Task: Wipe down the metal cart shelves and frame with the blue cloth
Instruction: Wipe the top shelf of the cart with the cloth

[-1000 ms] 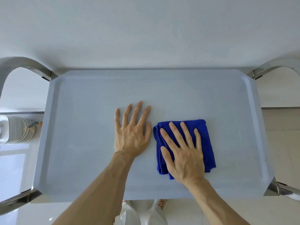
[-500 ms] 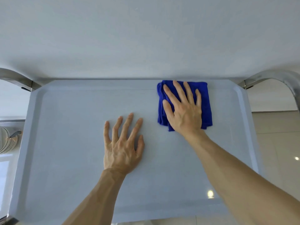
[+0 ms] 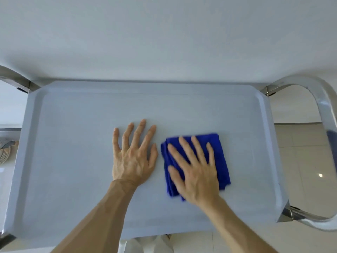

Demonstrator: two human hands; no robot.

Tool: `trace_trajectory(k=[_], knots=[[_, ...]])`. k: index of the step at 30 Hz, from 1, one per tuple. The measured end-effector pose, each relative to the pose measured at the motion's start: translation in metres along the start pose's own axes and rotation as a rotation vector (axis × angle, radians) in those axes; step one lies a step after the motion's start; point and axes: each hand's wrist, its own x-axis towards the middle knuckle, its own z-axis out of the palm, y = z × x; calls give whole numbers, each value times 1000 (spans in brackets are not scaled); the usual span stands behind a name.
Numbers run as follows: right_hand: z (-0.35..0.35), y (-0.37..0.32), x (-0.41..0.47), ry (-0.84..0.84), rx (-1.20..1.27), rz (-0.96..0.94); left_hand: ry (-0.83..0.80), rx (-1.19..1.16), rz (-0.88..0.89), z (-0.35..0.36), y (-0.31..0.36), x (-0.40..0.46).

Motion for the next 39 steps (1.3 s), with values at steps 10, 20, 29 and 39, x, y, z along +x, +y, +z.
trace_trajectory(k=[10, 20, 29, 39], knots=[[5, -52, -38, 20, -4, 298, 30, -9, 0, 4, -1, -3], [-31, 80, -94, -67, -92, 331, 125, -39, 12, 11, -1, -1], [-3, -55, -82, -63, 27, 229, 115, -28, 5, 9, -4, -2], [-38, 129, -106, -79, -145, 580, 124, -32, 2, 13, -3, 0]])
